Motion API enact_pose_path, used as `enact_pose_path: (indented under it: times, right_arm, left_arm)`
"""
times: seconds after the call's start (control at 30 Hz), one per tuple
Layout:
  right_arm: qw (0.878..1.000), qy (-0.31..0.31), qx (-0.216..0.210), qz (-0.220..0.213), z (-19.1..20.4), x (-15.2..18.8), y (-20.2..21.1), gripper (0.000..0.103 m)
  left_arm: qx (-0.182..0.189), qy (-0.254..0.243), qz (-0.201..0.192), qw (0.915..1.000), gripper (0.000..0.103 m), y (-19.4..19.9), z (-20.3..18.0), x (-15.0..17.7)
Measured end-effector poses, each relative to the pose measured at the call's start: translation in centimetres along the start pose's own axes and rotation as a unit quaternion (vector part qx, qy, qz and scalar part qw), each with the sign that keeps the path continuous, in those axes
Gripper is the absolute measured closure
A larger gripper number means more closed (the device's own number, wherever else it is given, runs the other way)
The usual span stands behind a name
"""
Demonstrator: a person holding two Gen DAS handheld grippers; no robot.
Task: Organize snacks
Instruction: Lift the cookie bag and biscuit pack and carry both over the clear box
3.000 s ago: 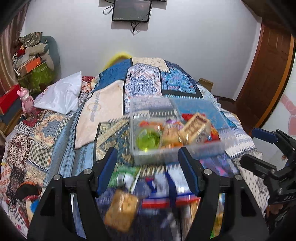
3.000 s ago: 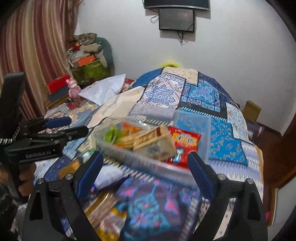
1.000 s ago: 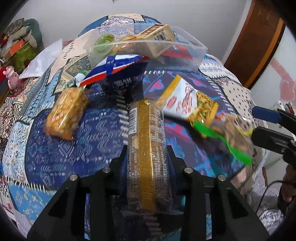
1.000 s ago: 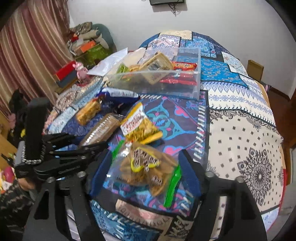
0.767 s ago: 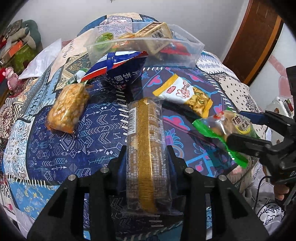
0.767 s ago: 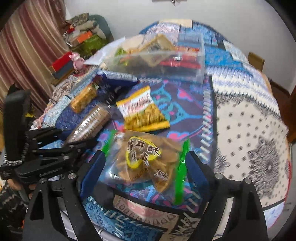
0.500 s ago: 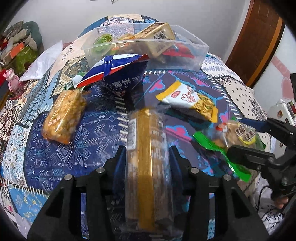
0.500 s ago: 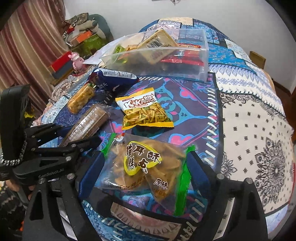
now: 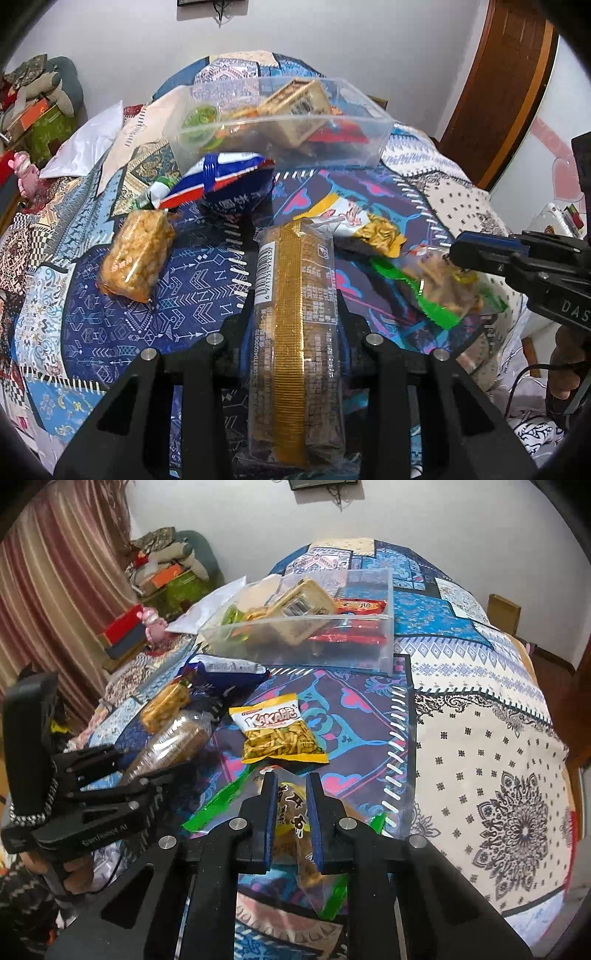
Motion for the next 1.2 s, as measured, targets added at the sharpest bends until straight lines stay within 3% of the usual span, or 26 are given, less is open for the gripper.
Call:
enact_pose_path:
  times: [0.1, 0.17, 0.27, 0.33, 0.5, 0.83, 0.93, 1.07, 1.2]
  right_arm:
    - [1.000, 0.004, -0.008, 0.003, -0.1, 0.1, 0.7, 0.075]
    - [1.000, 0.011, -0.007, -0.005, -0.1, 0.2, 1.5, 0.055]
    - [0.999, 0.038, -0.001, -0.009, 0.4, 0.8, 2.4, 0.034]
    - [0.998, 0.056, -0.004, -0.003, 0.8, 1.3, 2.4, 0.030]
    - [0.996, 0.084, 0.005, 0.021, 1.5, 2.4, 1.0, 0.030]
    - [0.995, 0.069, 0.052, 0.049, 0.9, 1.3, -3.8, 0.027]
    - [0.996, 0.054, 0.052, 0.048, 0.4, 1.2, -4.5, 0.032]
    - [0.998, 0.040, 0.044, 0.030, -0.1, 1.0, -3.7, 0.048]
    - [0.999, 0.024, 0.033, 0.009, -0.8, 0.9, -2.2, 0.053]
  left_arm:
    - [0.007, 0.002, 0.001, 1.0000, 0.067, 0.5, -0.1, 0.1]
    - [0.013, 0.005, 0.004, 0.9999, 0.067, 0.8, -0.1, 0.4]
    - [0.010, 0.005, 0.005, 0.9999, 0.067, 1.0, 0.0, 0.7]
    - [0.012, 0.009, 0.007, 0.9999, 0.067, 1.1, 0.2, 1.0]
    - [0.012, 0.015, 0.009, 0.9998, 0.067, 1.2, 0.5, 1.3]
    - [0.015, 0.017, 0.008, 0.9997, 0.067, 1.3, 0.6, 1.1]
    - [0.016, 0.017, 0.005, 0.9997, 0.067, 1.4, 0.6, 0.9]
    - [0.019, 0.014, -0.004, 0.9997, 0.067, 2.0, 0.4, 0.3]
    - [0.025, 0.010, -0.024, 0.9994, 0.067, 3.1, -0.1, -0.7]
Point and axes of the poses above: each gripper's, at about its wrist camera, not at the fingertips, and y roughly against the way its jaws point, z to its left, x to its underside, the point moved 3 cm from there along -y, roughly the way its jaws point, and after that the axes turned 7 degrees about x, right-handed, at the moved point
